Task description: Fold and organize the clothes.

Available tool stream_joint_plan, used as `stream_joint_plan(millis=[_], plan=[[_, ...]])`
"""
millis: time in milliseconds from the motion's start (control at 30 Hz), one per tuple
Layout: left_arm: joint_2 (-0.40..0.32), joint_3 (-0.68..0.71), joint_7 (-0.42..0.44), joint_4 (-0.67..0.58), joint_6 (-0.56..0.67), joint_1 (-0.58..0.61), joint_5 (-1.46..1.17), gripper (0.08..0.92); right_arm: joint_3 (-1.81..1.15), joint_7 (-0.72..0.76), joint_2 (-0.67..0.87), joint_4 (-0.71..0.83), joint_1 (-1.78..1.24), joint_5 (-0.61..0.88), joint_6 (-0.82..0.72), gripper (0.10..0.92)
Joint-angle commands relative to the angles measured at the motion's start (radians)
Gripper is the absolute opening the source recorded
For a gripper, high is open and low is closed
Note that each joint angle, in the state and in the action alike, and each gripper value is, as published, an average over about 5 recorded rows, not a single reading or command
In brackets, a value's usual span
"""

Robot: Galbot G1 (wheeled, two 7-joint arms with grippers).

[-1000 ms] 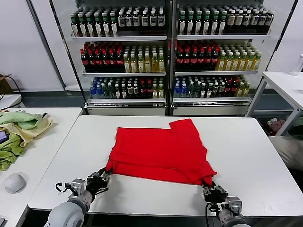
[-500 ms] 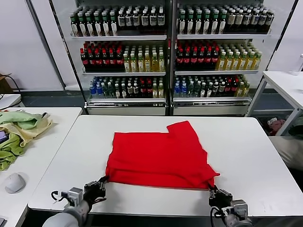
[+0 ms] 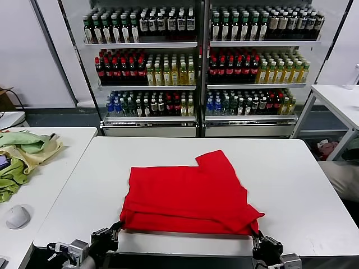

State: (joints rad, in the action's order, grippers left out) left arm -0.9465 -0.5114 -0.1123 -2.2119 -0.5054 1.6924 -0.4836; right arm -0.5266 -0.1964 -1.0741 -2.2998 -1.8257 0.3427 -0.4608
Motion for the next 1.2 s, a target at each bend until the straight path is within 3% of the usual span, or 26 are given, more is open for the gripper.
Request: stream_joint_plan(millis=[33,200,367,667,900,1200], plan=[[0.01,-0.043,0.034,-0.096,-0.043,0.066,0.007,0.117,-0.015,-0.007,0.008,-0.068,-0.049,-0.013,-0.011,0.279],[0.024,-0.07,0.019,-0.171,-0.046,0.052,-0.014,0.253,-0.04,-0.023,0.032,-0.159,-0.018,0.026,-0.085,0.426],[0.042,-0.088,0.023,-0.171,-0.044,-0.048,-0.057,0.392,-0.03,-0.047,0.074,-0.173,0.14,0.122,-0.119,0.573],[0.034,0.078,0.067,0.139,-0.054,-0.441,-0.123,0.651,0.156,-0.093,0.088,0.127,0.642,0.222,-0.12,0.803],[-0.006,0.193,0.09,0.381,-0.052,-0.668,-0.123,0.812,0.309,-0.085,0.02,0.431,0.961,0.219,-0.118,0.822],[-0.04,0.239,0.148,0.646,-0.014,-0.826,-0.111,0.823,0.429,-0.068,-0.127,0.764,1.212,0.181,-0.117,0.823]])
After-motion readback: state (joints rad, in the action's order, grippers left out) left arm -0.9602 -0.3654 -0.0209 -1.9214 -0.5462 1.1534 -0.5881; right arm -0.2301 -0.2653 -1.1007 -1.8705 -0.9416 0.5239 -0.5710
